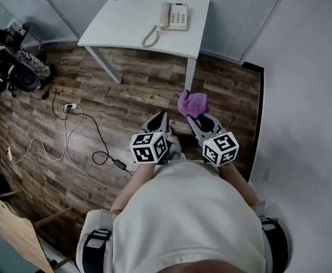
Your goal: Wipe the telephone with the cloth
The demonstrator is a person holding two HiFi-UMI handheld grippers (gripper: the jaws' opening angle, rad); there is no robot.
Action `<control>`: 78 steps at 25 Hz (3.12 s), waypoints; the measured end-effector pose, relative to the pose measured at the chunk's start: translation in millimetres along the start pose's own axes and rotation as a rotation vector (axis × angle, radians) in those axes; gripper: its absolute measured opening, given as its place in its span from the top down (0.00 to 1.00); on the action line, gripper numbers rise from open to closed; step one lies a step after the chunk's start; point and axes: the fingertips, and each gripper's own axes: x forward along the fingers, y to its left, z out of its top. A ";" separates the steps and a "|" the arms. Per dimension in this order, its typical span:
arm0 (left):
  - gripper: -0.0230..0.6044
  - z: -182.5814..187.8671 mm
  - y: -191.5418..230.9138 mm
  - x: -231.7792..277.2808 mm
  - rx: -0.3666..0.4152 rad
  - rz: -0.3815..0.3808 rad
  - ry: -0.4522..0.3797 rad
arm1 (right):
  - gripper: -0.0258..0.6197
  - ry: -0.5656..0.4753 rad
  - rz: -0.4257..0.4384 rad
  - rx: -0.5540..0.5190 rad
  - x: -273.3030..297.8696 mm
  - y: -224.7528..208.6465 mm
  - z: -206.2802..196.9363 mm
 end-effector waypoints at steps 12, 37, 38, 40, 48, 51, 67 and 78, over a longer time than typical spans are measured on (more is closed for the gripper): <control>0.91 10.6 12.3 30.5 -0.007 -0.006 0.016 | 0.80 0.013 -0.020 0.009 22.7 -24.1 4.8; 0.91 128.0 80.7 170.4 -0.017 -0.051 0.028 | 0.80 0.023 -0.072 -0.004 159.3 -117.3 84.9; 0.91 134.2 84.3 176.4 -0.017 -0.052 0.029 | 0.80 0.024 -0.074 -0.005 166.2 -121.7 89.3; 0.92 145.9 91.2 186.0 -0.018 -0.054 0.029 | 0.80 0.027 -0.078 -0.008 178.8 -128.4 97.8; 0.91 185.5 123.1 223.8 -0.037 -0.055 0.030 | 0.80 0.032 -0.082 -0.011 231.1 -153.0 124.7; 0.92 198.8 133.0 238.3 -0.032 -0.061 0.030 | 0.80 0.027 -0.085 -0.012 250.2 -161.6 134.2; 0.91 256.8 194.8 312.7 -0.030 -0.075 0.010 | 0.80 0.015 -0.115 -0.042 343.8 -213.5 166.7; 0.92 269.8 214.8 342.9 -0.014 -0.102 0.052 | 0.80 -0.011 -0.152 -0.065 390.2 -248.3 194.6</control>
